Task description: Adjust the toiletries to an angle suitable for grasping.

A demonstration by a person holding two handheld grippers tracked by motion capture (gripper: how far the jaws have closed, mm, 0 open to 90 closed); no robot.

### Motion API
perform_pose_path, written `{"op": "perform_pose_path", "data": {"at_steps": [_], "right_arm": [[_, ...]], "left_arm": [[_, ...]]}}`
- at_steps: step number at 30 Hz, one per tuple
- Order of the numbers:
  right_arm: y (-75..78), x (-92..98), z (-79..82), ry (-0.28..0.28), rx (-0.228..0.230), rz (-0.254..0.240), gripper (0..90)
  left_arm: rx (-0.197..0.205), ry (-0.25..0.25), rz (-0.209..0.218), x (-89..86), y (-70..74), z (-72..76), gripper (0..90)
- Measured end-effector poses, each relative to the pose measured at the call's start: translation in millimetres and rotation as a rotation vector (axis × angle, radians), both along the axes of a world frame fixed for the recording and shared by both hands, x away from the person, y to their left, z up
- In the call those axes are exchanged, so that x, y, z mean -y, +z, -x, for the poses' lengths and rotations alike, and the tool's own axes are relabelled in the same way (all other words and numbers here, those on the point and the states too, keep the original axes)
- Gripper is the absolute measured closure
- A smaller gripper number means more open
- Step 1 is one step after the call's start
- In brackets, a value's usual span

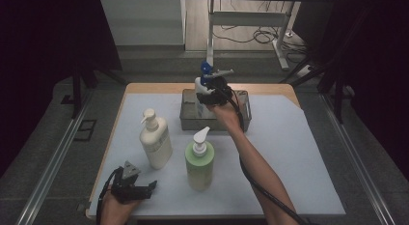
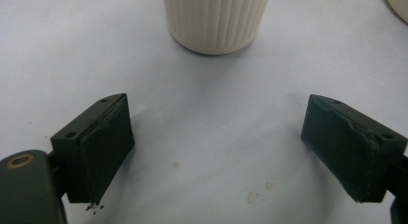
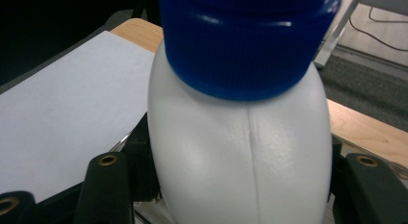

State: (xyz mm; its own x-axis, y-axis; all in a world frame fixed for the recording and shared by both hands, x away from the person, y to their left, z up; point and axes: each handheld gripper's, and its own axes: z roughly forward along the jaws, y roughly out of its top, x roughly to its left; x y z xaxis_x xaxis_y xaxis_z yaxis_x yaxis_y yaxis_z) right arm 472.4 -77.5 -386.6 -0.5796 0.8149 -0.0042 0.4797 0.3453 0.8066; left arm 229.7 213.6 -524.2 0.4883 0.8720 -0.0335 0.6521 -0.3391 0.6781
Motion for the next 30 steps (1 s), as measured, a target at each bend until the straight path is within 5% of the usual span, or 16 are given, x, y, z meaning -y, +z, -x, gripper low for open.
{"op": "perform_pose_path", "data": {"at_steps": [5,15,30], "right_arm": [[-3.9,5.4,0.0,0.017,0.007,-0.026,37.4],[-7.3,3.9,8.2,0.045,0.03,0.03,28.8],[-12.2,24.5,23.4,0.076,0.003,-0.001,30.4]], "left_arm": [[-0.001,-0.001,0.0,-0.1,0.0,0.0,10.4],[0.0,-0.001,-0.001,0.0,0.0,0.1,10.5],[0.001,-0.001,0.0,0.1,-0.1,0.2,10.4]]}}
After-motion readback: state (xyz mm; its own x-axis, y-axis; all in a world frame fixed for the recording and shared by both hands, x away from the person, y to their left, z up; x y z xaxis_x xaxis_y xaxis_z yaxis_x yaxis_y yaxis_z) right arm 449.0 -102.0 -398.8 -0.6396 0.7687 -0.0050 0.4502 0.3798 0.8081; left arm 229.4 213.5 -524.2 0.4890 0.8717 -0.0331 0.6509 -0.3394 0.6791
